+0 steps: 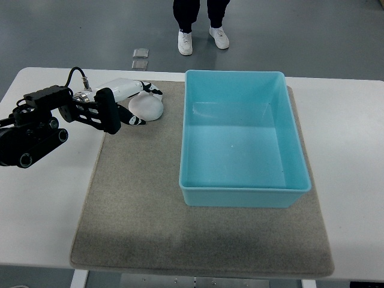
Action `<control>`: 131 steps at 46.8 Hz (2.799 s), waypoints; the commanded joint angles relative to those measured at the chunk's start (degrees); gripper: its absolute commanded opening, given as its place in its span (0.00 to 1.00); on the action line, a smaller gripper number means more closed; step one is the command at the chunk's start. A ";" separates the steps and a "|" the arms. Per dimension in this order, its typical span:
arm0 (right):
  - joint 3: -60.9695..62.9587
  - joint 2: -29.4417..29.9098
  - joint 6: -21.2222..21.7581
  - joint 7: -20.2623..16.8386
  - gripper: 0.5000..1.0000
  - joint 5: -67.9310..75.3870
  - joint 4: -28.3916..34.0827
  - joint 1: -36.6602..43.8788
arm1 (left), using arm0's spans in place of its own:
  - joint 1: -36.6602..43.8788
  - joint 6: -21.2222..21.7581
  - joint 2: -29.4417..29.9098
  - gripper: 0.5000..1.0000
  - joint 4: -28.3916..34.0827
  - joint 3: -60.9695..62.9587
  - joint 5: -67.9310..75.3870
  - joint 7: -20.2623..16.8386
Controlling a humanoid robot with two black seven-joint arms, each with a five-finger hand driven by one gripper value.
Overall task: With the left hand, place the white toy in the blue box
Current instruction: 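Close the left hand's fingers around the white rabbit toy, then lift the toy with the left hand and carry it over the blue box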
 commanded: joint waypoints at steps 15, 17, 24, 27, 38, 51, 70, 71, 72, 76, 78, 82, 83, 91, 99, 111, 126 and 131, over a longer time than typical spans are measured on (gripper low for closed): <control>0.00 0.00 -0.01 -0.04 0.87 0.01 0.00 -0.02 | -0.10 0.61 0.18 0.56 1.20 0.46 0.45 -0.09; 0.00 0.00 -0.01 -0.04 0.87 0.01 0.00 -0.02 | -0.10 0.69 0.18 0.55 1.20 0.46 0.45 -0.09; 0.00 0.00 -0.01 -0.04 0.87 0.01 0.00 -0.02 | -0.01 0.87 0.18 0.35 1.20 0.63 0.63 -0.35; 0.00 0.00 -0.01 0.05 0.87 -0.07 0.00 -0.02 | -0.10 1.04 0.09 0.21 1.20 1.07 1.24 -0.44; 0.00 0.00 -0.01 -0.04 0.87 0.01 0.00 -0.02 | -0.10 3.68 0.00 0.00 1.20 1.25 1.51 -0.53; 0.00 0.00 -0.01 0.05 0.87 0.01 0.00 -0.02 | -2.91 7.37 1.49 0.00 0.77 -1.21 0.19 -0.53; 0.00 0.00 -0.01 -0.04 0.87 0.01 0.00 -0.02 | -6.43 7.90 4.92 0.00 -22.86 -3.68 0.54 -2.81; 0.00 0.00 -0.01 0.05 0.87 -0.07 0.00 -0.02 | -6.34 7.81 4.92 0.00 -24.01 -3.33 0.63 -2.90; 0.00 0.00 -0.01 -0.04 0.87 0.01 0.00 -0.02 | -6.34 7.73 4.84 0.00 -24.89 -3.06 0.89 -2.90; 0.00 0.00 -0.01 -0.04 0.87 0.01 0.00 -0.02 | -6.16 7.11 3.96 0.00 -27.62 -1.75 1.15 -2.99; 0.00 0.00 -0.01 -0.04 0.87 0.01 0.00 -0.02 | -6.07 6.76 3.26 0.00 -28.76 -0.08 1.15 -3.43; 0.00 0.00 -0.01 -0.04 0.87 -0.07 0.00 -0.02 | -5.90 6.58 2.29 0.00 -30.52 2.65 1.15 -4.39; 0.00 0.00 -0.01 -0.04 0.87 0.01 0.00 -0.02 | -5.81 6.58 2.03 0.00 -30.78 3.00 1.15 -4.48; 0.00 0.00 -0.01 -0.04 0.87 0.01 0.00 -0.02 | -5.63 6.41 -0.35 0.00 -31.05 6.25 1.24 -4.57; 0.00 0.00 0.07 -0.04 0.87 0.01 0.00 -0.02 | -5.55 5.70 -1.67 0.00 -30.61 9.24 1.42 -4.57; 0.00 0.00 -0.01 -0.04 0.87 0.01 0.00 -0.02 | -4.49 5.97 -1.76 0.79 -30.52 9.95 1.33 -4.40; 0.00 0.00 -0.01 -0.04 0.87 -0.07 0.00 -0.02 | -3.35 6.32 -1.84 0.99 -30.44 9.86 0.36 -4.40; 0.00 0.00 -0.01 0.05 0.87 0.01 0.00 -0.02 | -3.35 6.84 -1.84 0.99 -30.00 9.86 0.27 -4.40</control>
